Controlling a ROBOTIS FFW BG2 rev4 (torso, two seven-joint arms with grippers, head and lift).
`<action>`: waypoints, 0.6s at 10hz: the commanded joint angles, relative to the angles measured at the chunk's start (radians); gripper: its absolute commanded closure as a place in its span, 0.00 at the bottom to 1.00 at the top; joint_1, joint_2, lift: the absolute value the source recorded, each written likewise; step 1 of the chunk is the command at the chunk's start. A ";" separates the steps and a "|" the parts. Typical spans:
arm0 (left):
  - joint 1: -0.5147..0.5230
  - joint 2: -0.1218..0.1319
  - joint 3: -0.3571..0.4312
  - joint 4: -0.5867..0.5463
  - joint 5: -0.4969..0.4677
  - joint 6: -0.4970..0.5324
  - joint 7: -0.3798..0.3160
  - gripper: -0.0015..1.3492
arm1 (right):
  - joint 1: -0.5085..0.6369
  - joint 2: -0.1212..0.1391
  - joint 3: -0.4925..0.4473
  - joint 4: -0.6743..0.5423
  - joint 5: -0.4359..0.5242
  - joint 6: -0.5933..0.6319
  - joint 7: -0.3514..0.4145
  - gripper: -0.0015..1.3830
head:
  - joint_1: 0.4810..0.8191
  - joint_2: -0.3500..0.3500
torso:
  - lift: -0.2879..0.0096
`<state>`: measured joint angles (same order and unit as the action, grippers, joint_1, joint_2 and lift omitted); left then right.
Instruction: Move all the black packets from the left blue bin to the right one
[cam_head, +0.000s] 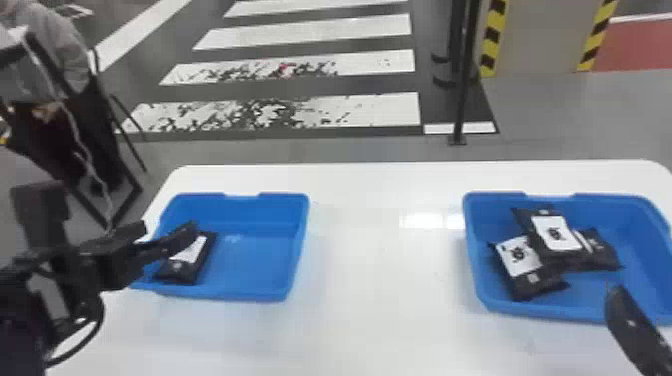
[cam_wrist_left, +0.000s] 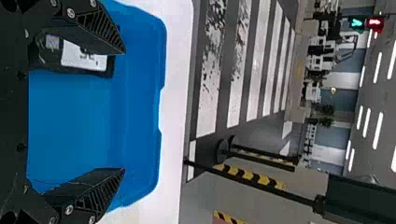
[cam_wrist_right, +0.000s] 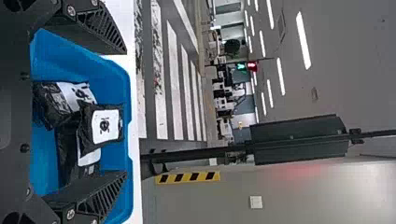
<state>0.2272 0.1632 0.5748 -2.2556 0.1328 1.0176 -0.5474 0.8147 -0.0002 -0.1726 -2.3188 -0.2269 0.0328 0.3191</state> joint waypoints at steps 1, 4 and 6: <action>-0.065 0.016 -0.002 0.075 -0.071 0.070 0.006 0.12 | 0.044 0.001 0.015 -0.019 -0.016 0.011 0.002 0.09 | 0.63 0.86 | 0.45; -0.205 0.039 -0.058 0.242 -0.179 0.153 0.033 0.12 | 0.059 0.001 0.031 -0.024 -0.028 0.019 0.002 0.09 | 0.63 0.96 | 0.45; -0.308 0.061 -0.120 0.384 -0.225 0.173 0.035 0.12 | 0.059 0.001 0.031 -0.021 -0.032 0.024 0.002 0.09 | 0.63 0.98 | 0.45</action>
<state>-0.0543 0.2180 0.4713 -1.9080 -0.0795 1.1856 -0.5107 0.8739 0.0000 -0.1414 -2.3425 -0.2577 0.0544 0.3206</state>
